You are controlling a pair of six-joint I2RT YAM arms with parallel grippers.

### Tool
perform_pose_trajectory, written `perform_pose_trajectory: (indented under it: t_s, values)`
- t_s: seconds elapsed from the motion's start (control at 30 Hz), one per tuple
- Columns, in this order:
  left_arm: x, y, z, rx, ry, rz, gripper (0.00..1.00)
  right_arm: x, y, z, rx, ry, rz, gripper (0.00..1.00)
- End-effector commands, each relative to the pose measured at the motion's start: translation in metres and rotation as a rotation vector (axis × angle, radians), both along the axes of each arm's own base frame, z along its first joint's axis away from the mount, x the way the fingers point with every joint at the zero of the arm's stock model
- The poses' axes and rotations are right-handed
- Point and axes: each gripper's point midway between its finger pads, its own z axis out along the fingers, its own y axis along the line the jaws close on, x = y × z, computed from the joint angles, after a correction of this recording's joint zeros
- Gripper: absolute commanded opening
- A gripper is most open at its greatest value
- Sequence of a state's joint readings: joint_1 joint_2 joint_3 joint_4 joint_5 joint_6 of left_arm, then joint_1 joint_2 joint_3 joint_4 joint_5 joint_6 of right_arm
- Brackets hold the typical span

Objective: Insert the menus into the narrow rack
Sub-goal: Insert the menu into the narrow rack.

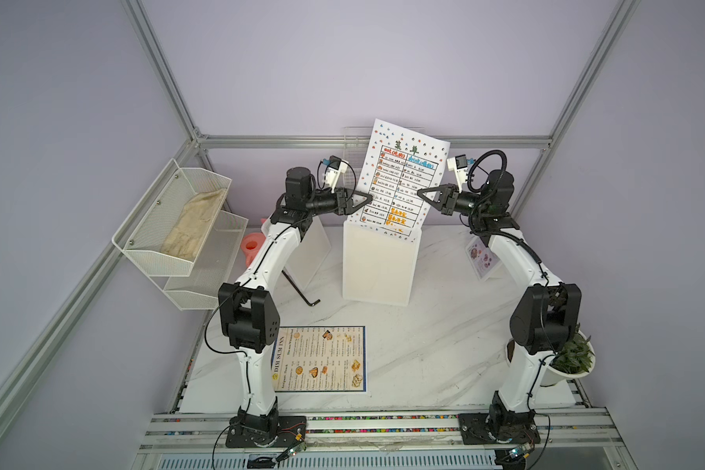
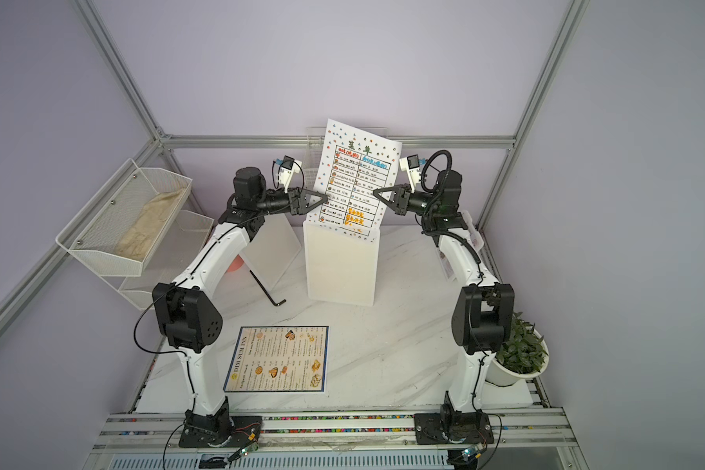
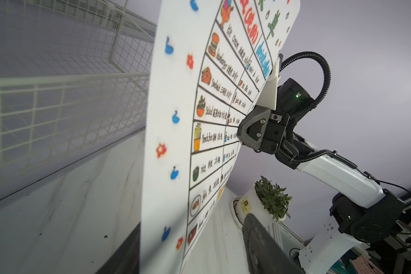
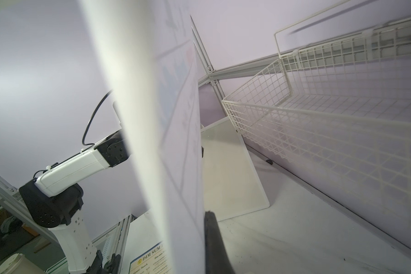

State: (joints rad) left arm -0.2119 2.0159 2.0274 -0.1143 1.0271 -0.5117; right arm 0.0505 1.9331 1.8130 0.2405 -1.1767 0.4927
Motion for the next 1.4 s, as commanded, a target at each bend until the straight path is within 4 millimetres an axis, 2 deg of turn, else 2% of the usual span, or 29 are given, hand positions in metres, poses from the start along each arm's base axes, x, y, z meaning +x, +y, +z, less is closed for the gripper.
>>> perform_pose_trajectory:
  t_s: [0.0, 0.4, 0.63, 1.37]
  values:
    - [-0.008, -0.001, 0.028, -0.013, -0.086, -0.025, 0.59, -0.009, 0.002, 0.014, -0.013, -0.046, 0.027, 0.0]
    - [-0.006, -0.001, 0.03, -0.012, -0.092, -0.024, 0.56, -0.007, 0.005, 0.014, -0.037, -0.041, 0.045, 0.0]
    - [-0.006, 0.001, 0.031, -0.009, -0.095, -0.018, 0.55, -0.006, 0.014, 0.01, -0.067, -0.036, 0.063, 0.0]
    - [-0.006, 0.009, 0.034, -0.006, -0.1, 0.0, 0.55, -0.002, 0.025, 0.008, -0.104, -0.039, 0.079, 0.0]
